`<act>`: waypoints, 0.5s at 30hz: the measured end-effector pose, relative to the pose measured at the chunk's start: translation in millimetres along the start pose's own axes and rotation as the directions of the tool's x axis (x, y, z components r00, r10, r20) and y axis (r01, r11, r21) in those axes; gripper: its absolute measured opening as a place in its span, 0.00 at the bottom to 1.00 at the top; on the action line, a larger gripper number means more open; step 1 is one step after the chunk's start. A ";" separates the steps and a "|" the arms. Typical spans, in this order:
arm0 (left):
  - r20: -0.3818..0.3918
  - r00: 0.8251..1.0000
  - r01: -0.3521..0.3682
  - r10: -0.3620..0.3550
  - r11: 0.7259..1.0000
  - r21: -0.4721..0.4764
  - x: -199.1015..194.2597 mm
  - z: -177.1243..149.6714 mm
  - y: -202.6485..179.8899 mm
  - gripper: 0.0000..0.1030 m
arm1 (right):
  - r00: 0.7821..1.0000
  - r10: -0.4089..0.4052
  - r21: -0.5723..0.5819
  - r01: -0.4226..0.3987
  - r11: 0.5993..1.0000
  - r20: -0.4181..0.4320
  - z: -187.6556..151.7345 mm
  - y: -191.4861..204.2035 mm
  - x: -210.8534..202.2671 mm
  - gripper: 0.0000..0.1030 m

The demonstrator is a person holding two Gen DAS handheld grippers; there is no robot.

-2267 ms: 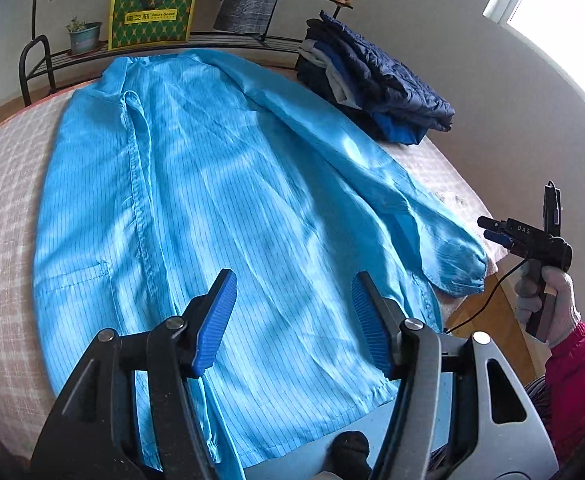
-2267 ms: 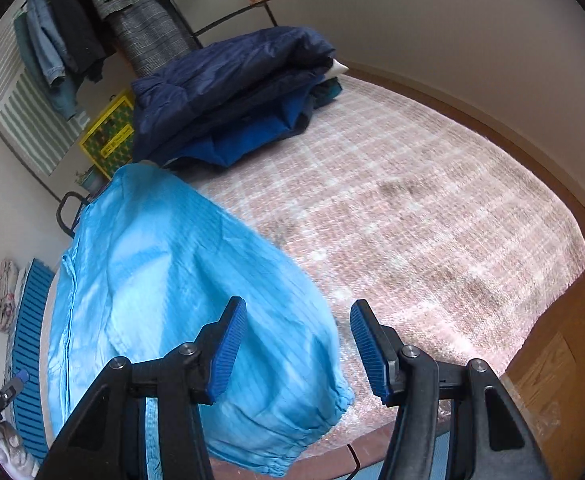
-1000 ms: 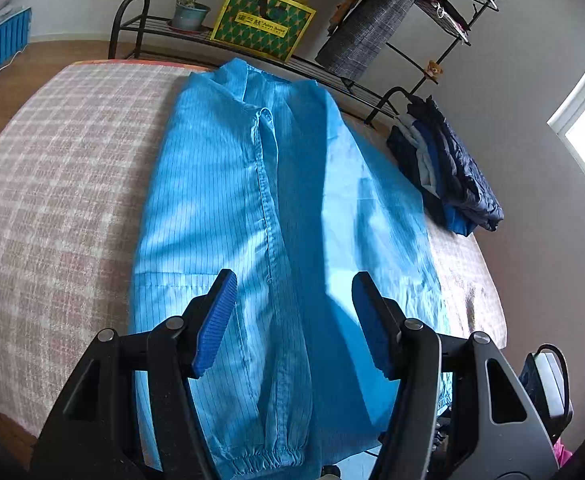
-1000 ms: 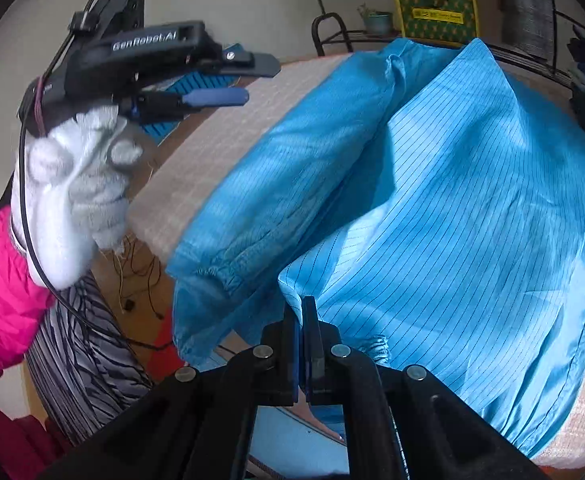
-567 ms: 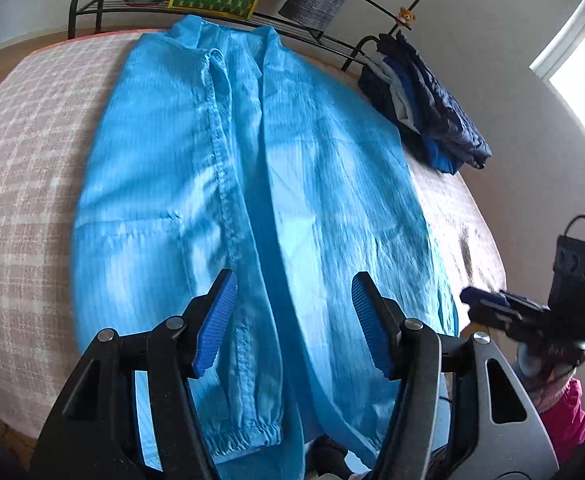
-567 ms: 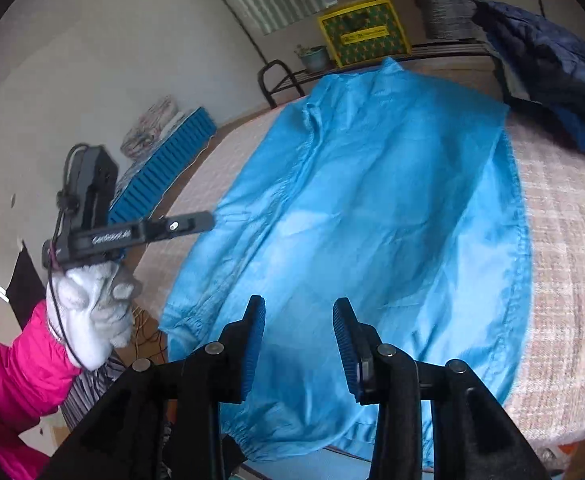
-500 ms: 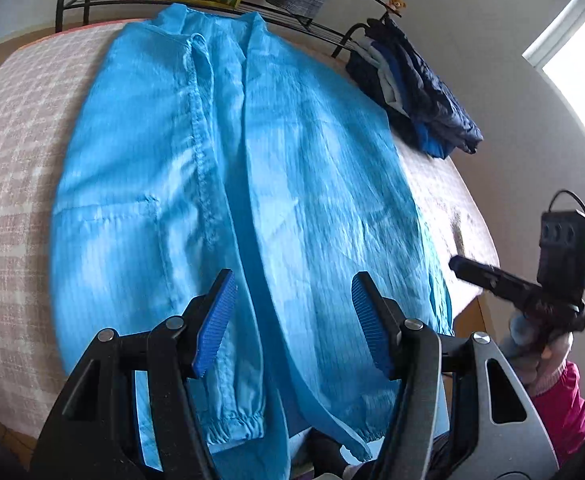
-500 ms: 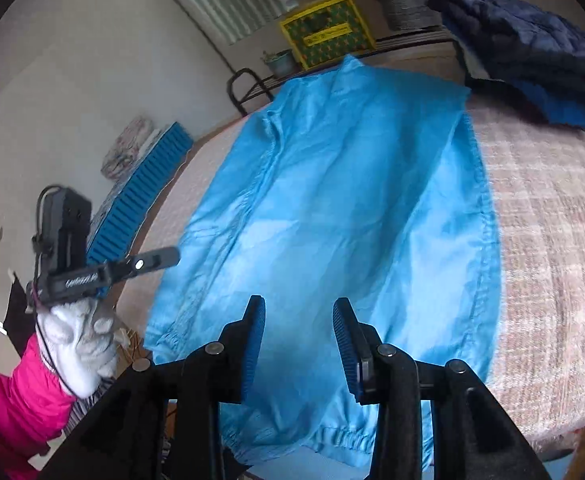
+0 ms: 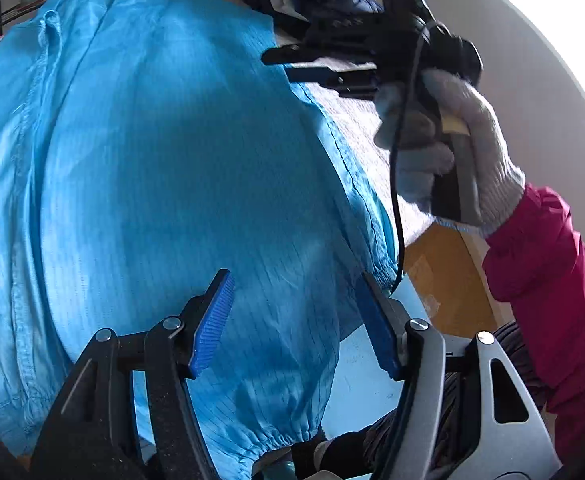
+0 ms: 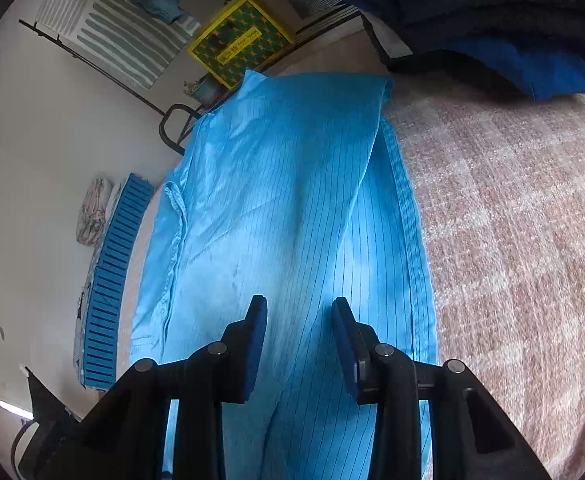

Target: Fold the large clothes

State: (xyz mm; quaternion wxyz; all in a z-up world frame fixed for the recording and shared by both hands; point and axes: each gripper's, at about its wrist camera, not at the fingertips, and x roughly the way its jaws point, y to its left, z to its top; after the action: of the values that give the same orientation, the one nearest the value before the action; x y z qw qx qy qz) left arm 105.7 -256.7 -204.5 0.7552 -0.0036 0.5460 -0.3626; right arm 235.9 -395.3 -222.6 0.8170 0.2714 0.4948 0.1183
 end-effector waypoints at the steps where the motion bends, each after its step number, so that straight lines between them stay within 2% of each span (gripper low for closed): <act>1: -0.003 1.000 -0.029 0.029 0.999 0.030 6.0 -1.6 -8.0 0.66 | 1.000 -0.013 -0.003 0.013 1.000 -0.006 4.1 0.3 5.8 0.24; 3: -0.004 0.996 -0.088 0.089 0.992 0.086 18.0 -4.6 -22.0 0.66 | 1.000 -0.029 0.001 0.029 1.000 -0.006 11.2 -4.2 11.2 0.12; 5: -0.006 0.988 -0.150 0.152 0.978 0.148 29.4 -7.8 -33.2 0.66 | 1.000 -0.027 0.007 0.027 1.000 -0.002 16.4 -9.0 12.4 0.06; 8: 0.009 0.975 -0.217 0.221 0.952 0.215 41.2 -12.5 -42.5 0.64 | 0.999 -0.046 -0.008 0.046 0.999 0.008 22.7 -11.7 11.1 0.01; 9: 0.020 0.974 -0.224 0.225 0.948 0.225 41.6 -13.1 -44.2 0.57 | 0.998 -0.056 -0.013 0.056 0.998 0.013 23.5 -11.6 10.6 0.00; 10: 0.023 0.975 -0.220 0.221 0.949 0.227 40.7 -12.9 -44.0 0.43 | 0.998 -0.064 -0.018 0.064 0.998 0.016 24.3 -11.1 10.1 0.00; 11: 0.014 0.981 -0.194 0.195 0.957 0.218 40.6 -10.5 -42.1 0.38 | 0.997 -0.071 -0.025 0.071 0.997 0.019 22.6 -11.3 8.0 0.00; 13: -0.013 0.991 -0.132 0.137 0.974 0.183 36.5 -9.2 -35.9 0.14 | 0.996 -0.086 -0.043 0.087 0.995 0.022 23.3 -9.4 9.5 0.00; 15: -0.021 0.995 -0.098 0.102 0.981 0.167 32.8 -9.1 -33.0 0.07 | 0.994 -0.103 -0.062 0.104 0.993 0.024 22.3 -7.4 9.5 0.00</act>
State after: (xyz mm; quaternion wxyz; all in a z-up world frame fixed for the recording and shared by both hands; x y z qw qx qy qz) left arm 84.8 -295.5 -221.9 0.7620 0.0919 0.5246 -0.3684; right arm 259.4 -404.3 -225.7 0.8355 0.2204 0.4955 0.0885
